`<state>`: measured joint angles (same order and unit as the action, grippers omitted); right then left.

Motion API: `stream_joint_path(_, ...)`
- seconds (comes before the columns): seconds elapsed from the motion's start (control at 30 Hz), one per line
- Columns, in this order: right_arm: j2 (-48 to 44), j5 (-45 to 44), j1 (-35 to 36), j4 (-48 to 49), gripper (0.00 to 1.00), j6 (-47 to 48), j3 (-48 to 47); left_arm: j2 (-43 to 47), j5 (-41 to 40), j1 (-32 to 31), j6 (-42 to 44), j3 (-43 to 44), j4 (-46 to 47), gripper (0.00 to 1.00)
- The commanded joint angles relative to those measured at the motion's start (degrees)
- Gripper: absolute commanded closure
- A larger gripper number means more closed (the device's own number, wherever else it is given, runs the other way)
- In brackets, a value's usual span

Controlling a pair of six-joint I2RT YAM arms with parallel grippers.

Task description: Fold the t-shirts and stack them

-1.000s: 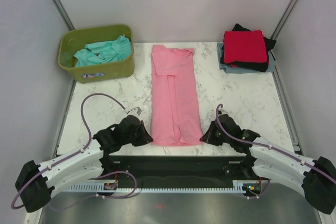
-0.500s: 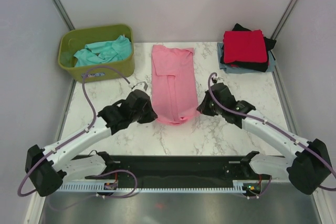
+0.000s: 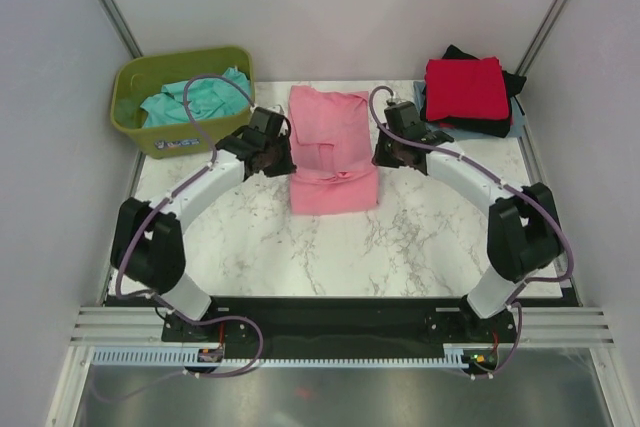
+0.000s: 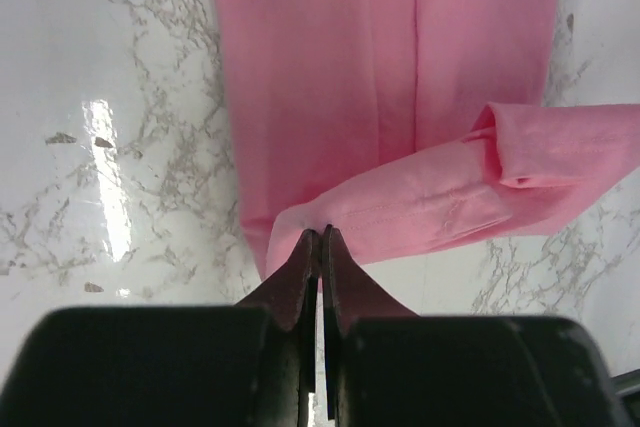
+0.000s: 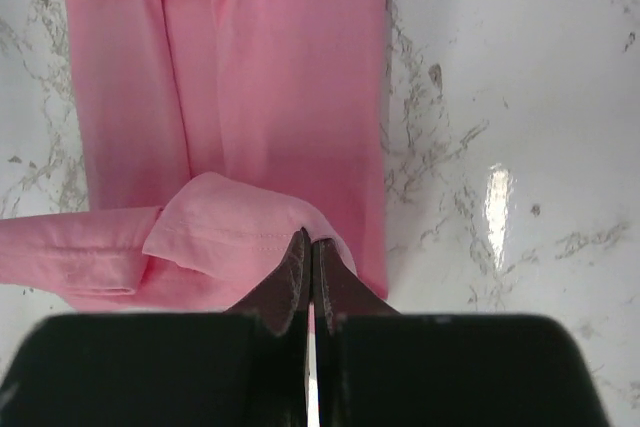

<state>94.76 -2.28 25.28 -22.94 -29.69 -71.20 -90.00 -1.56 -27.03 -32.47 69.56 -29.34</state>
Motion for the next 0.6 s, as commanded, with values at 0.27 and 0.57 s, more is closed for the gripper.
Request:
stream_joint_path(0.27, 14.83, 5.27, -4.88, 0.70, 1.00, 3.59, -17.47, -15.20, 7.27, 6.02, 7.15, 16.47, 1.66, 0.98)
stream_joint_path(0.57, 24.59, 9.22, -7.43, -1.05, 0.91, 4.29, -27.23, -26.01, 9.12, 8.83, 8.21, 27.99, -1.59, 0.98)
